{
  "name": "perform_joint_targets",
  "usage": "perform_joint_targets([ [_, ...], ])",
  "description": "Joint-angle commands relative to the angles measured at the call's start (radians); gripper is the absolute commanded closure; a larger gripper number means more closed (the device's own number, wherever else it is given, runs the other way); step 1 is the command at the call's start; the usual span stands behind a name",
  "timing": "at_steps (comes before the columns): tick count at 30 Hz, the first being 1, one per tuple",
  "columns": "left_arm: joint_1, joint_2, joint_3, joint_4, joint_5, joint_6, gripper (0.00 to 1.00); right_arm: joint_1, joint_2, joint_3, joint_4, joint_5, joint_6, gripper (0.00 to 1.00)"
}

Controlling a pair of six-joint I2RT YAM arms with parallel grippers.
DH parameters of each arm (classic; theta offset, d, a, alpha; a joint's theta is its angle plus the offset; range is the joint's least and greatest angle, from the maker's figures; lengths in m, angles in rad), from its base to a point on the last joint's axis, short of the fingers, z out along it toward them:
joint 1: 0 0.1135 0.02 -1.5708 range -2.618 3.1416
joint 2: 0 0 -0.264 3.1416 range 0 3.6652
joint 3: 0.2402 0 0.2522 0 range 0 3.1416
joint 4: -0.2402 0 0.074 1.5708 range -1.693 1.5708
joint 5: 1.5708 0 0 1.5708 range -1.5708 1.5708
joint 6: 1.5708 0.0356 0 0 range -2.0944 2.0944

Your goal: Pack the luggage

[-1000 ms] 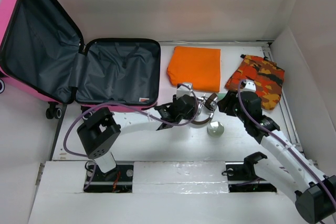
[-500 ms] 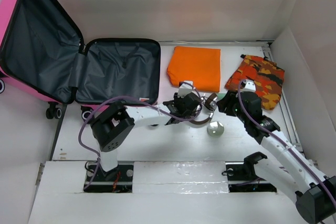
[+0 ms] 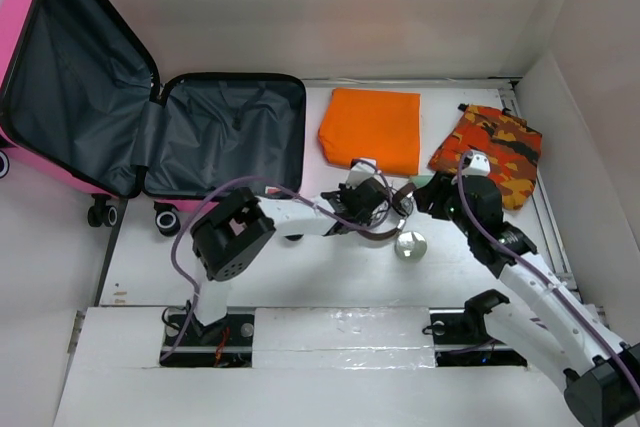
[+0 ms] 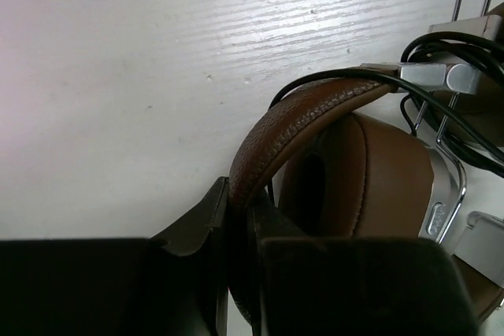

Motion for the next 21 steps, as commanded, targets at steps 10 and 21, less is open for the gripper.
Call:
perform_joint_targets([
  [10, 0.206, -0.613, -0.076, 0.102, -0.116, -0.028, 1.00, 0.036, -0.042, -0.013, 0.061, 0.008, 0.004, 0.47],
  [21, 0.777, -0.593, -0.294, 0.176, 0.063, -0.272, 0.51, 0.134, 0.043, -0.042, 0.026, 0.064, 0.038, 0.29],
])
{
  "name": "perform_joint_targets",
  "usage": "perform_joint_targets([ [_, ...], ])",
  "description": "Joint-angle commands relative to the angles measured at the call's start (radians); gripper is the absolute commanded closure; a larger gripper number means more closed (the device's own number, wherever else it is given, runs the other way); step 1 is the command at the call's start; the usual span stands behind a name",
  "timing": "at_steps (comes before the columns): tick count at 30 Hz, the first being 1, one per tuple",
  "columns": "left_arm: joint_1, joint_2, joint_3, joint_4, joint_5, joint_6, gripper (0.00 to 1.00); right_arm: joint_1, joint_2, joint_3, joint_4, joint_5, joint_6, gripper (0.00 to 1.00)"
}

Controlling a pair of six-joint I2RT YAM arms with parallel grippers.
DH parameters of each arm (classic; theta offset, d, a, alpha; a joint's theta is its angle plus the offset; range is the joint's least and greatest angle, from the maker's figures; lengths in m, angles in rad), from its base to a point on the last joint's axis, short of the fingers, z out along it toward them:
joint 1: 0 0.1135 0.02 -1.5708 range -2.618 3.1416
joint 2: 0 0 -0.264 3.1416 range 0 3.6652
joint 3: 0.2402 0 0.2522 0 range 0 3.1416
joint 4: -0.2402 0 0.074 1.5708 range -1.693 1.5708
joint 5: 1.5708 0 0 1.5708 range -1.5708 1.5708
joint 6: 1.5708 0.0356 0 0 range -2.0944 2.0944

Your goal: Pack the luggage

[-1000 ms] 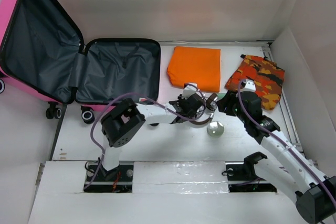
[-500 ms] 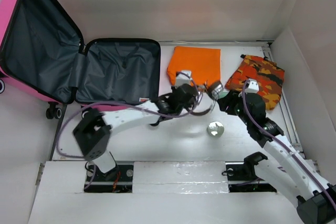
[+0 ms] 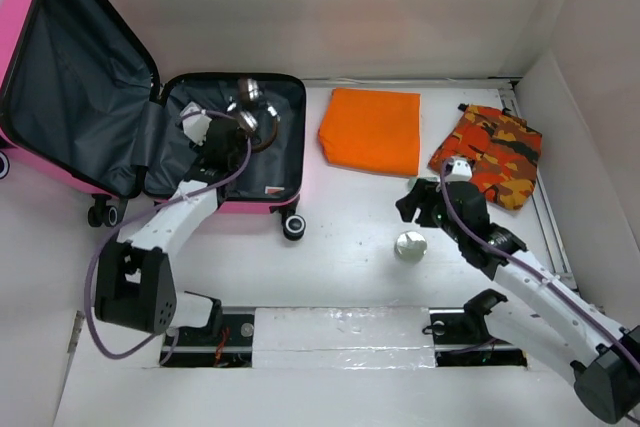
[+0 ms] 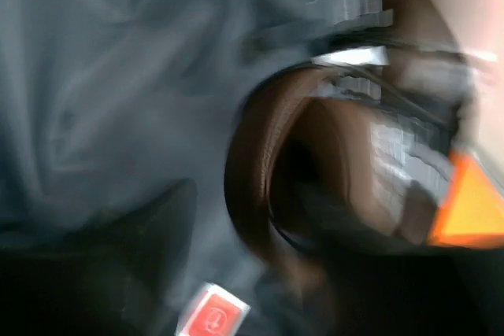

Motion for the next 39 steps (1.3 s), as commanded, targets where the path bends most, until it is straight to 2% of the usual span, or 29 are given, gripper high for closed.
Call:
perform_joint_targets([
  [1, 0.059, 0.038, -0.026, 0.056, 0.077, -0.095, 0.19, 0.022, 0.020, -0.026, -0.018, 0.058, 0.052, 0.20],
  [2, 0.059, 0.039, -0.026, 0.036, 0.077, -0.095, 0.19, 0.022, 0.034, -0.026, -0.033, 0.058, 0.069, 0.16],
  [3, 0.059, 0.039, -0.026, 0.036, 0.077, -0.095, 0.03, 0.036, 0.034, -0.026, -0.051, 0.080, 0.092, 0.12],
  [4, 0.059, 0.039, -0.026, 0.048, 0.077, -0.095, 0.00, 0.036, 0.045, -0.035, -0.064, 0.091, 0.114, 0.10],
  [7, 0.059, -0.025, -0.096, 0.117, 0.115, -0.086, 0.00, 0.087, 0.056, -0.058, -0.120, 0.149, 0.219, 0.08],
  [9, 0.018, -0.070, -0.127, 0.144, 0.100, -0.060, 0.00, 0.116, 0.056, -0.058, -0.177, 0.185, 0.310, 0.08],
  [12, -0.111, -0.151, -0.138, 0.171, 0.025, 0.017, 0.00, 0.180, 0.056, -0.058, -0.248, 0.266, 0.435, 0.06],
  [15, -0.261, -0.184, -0.138, 0.198, -0.020, 0.072, 0.00, 0.214, 0.056, -0.048, -0.300, 0.327, 0.493, 0.06],
  [17, -0.362, -0.184, -0.138, 0.212, -0.020, 0.130, 0.00, 0.214, 0.076, -0.038, -0.332, 0.340, 0.502, 0.04],
  [21, -0.477, -0.173, -0.138, 0.221, -0.031, 0.183, 0.00, 0.214, 0.180, 0.050, -0.407, 0.340, 0.523, 0.01],
  [25, -0.487, -0.216, -0.176, 0.210, 0.040, 0.192, 0.00, 0.214, 0.281, 0.094, -0.429, 0.331, 0.552, 0.00],
  [31, -0.487, -0.314, -0.252, 0.238, 0.031, 0.237, 0.00, 0.214, 0.407, 0.094, -0.303, 0.278, 0.553, 0.00],
  [35, -0.487, -0.352, -0.273, 0.238, 0.021, 0.237, 0.00, 0.214, 0.478, 0.116, -0.268, 0.279, 0.542, 0.10],
  [36, -0.487, -0.353, -0.273, 0.226, 0.021, 0.237, 0.00, 0.214, 0.497, 0.117, -0.253, 0.279, 0.542, 0.17],
  [38, -0.487, -0.391, -0.282, 0.215, 0.000, 0.226, 0.00, 0.223, 0.507, 0.127, -0.233, 0.279, 0.516, 0.19],
  [39, -0.487, -0.406, -0.282, 0.215, -0.014, 0.226, 0.00, 0.223, 0.521, 0.141, -0.223, 0.279, 0.516, 0.29],
])
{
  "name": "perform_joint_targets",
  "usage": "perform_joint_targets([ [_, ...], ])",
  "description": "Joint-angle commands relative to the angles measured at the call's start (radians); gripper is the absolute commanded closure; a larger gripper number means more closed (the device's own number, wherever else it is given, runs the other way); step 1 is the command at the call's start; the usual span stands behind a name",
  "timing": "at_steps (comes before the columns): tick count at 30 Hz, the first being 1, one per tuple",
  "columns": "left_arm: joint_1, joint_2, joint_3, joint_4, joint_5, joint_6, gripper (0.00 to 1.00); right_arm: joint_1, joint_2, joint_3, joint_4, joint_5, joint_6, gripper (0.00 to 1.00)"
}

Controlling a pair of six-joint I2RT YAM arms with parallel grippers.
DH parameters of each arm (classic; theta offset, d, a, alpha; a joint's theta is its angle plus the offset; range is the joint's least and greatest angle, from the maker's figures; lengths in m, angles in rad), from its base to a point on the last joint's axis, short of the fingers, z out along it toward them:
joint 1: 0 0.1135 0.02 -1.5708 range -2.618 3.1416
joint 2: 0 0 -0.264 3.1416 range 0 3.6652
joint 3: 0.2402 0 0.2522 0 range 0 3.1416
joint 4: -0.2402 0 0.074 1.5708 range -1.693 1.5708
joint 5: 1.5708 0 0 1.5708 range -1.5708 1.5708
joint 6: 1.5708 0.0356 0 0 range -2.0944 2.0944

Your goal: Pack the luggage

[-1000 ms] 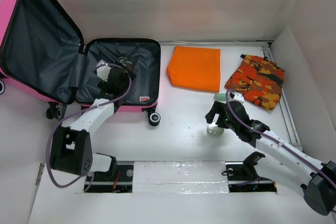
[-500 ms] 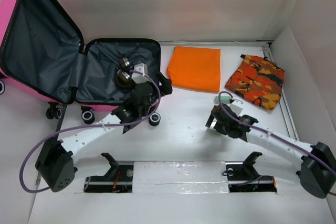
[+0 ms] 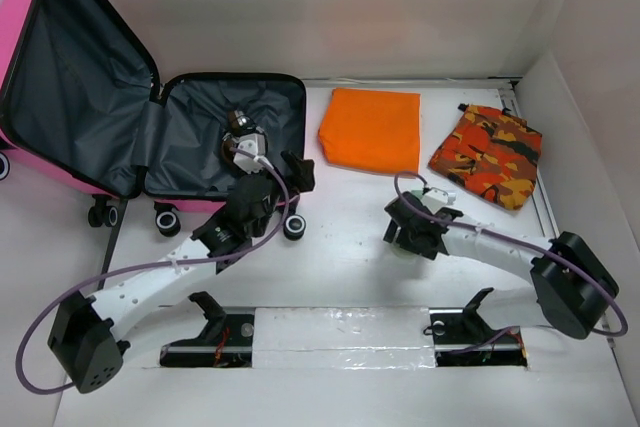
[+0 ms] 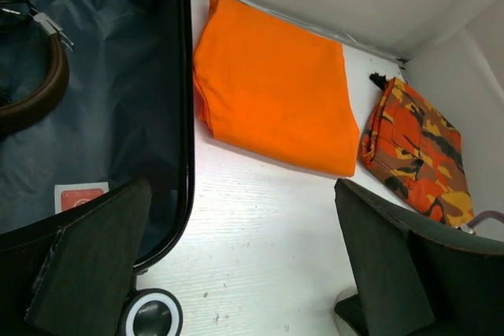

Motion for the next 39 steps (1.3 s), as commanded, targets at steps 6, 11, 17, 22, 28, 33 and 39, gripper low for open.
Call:
perform_joint_targets([
  [6, 0.002, -0.210, -0.086, 0.024, -0.136, -0.021, 0.01, 0.082, -0.007, 0.188, 0.085, -0.006, -0.116, 0.35],
  [11, 0.002, -0.333, -0.151, 0.033, -0.228, -0.076, 0.01, 0.154, 0.147, 0.503, 0.184, -0.063, -0.287, 0.35],
  [17, 0.002, -0.446, -0.217, 0.036, -0.307, -0.098, 0.01, 0.185, 0.543, 1.101, 0.227, -0.265, -0.488, 0.32],
  [22, 0.002, -0.445, -0.208, 0.027, -0.317, -0.098, 0.01, 0.158, 1.000, 1.750, 0.032, -0.322, -0.526, 0.00],
  [28, 0.002, -0.356, -0.188, 0.053, -0.266, -0.046, 0.01, 0.090, 0.825, 1.475, 0.077, -0.304, -0.549, 0.00],
  [33, 0.002, -0.149, -0.105, 0.145, -0.010, 0.078, 0.01, -0.003, 0.308, 0.858, 0.313, -0.177, -0.526, 0.18],
  [39, -0.171, 0.283, 0.118, 0.180, 0.195, 0.234, 0.01, -0.152, -0.198, 0.406, 0.300, -0.006, -0.477, 0.73],
])
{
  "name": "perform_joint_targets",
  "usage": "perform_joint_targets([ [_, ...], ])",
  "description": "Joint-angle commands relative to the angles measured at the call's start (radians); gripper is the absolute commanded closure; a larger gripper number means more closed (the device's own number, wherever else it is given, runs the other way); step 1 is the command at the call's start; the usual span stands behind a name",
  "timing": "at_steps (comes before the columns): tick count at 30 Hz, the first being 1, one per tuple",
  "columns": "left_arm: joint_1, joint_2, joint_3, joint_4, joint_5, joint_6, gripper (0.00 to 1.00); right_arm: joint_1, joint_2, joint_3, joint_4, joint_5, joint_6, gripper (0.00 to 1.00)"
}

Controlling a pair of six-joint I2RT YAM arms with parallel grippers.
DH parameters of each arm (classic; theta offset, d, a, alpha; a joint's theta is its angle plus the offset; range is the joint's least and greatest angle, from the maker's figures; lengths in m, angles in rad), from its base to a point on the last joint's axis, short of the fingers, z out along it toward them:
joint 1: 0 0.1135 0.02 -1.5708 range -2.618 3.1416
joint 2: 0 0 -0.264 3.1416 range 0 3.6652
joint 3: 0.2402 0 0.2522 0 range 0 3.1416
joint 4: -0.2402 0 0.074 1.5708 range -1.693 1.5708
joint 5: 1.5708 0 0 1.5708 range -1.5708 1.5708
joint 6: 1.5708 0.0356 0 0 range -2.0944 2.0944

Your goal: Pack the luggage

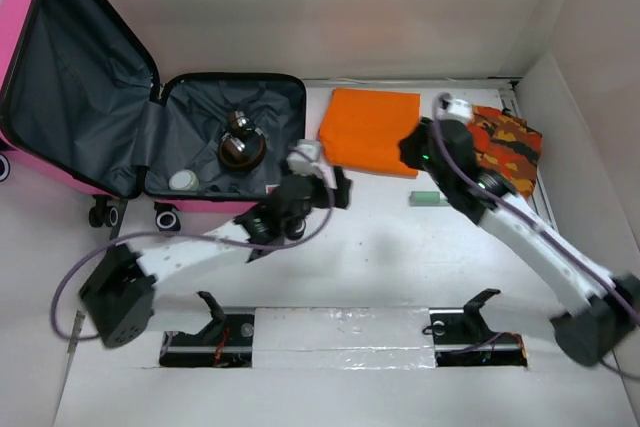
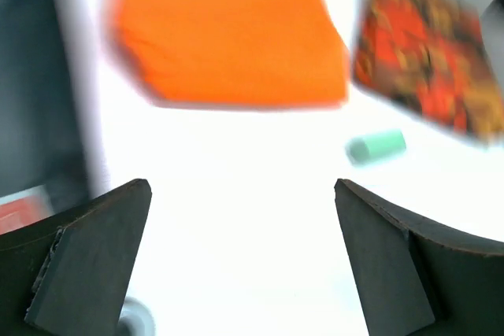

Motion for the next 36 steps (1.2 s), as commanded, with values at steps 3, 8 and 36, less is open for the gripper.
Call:
perform_joint_targets([
  [3, -0.200, 0.376, 0.269, 0.031, 0.114, 0.204, 0.00, -0.088, -0.331, -0.178, 0.035, 0.148, 0.021, 0.71],
  [8, -0.243, 0.710, 0.638, -0.032, 0.163, 0.332, 0.00, -0.158, -0.515, -0.187, -0.036, 0.105, -0.003, 0.49],
  [36, -0.203, 1.413, 1.429, -0.439, 0.390, 0.649, 0.73, -0.203, -0.600, -0.224, -0.073, -0.028, -0.046, 0.38],
])
